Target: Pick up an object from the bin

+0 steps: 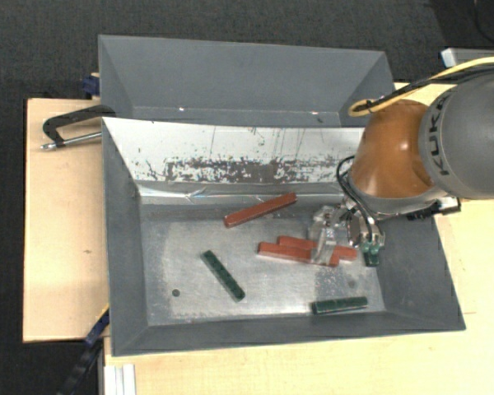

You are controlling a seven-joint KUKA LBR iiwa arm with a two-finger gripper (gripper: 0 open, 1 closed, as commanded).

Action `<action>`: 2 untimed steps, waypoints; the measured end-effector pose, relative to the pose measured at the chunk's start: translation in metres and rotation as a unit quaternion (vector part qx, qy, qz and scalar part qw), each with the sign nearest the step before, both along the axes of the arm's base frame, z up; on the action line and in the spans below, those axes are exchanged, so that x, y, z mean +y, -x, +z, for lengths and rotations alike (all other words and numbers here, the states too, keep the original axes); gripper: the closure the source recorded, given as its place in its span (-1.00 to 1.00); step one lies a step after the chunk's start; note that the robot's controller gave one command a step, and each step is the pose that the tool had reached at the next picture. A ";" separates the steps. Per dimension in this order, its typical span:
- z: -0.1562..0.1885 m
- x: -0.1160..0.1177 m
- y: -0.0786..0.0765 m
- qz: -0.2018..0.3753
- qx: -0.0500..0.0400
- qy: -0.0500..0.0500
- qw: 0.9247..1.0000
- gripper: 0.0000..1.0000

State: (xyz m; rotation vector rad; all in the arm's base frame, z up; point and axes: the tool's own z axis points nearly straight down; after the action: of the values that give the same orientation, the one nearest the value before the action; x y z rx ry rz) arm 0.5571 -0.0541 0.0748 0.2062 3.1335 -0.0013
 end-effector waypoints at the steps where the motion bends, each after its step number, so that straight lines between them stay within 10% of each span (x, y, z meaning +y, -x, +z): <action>1: 0.000 0.000 0.000 0.000 0.000 0.000 1.000 1.00; 2: 0.145 -0.003 0.064 0.292 -0.004 0.001 0.956 1.00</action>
Offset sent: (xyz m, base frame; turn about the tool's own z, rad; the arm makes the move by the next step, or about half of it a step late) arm -0.0657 -0.0037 0.1421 -0.5961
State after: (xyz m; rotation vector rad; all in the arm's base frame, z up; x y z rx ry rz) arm 0.4931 -0.0575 0.2199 -0.7167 3.0486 -0.0040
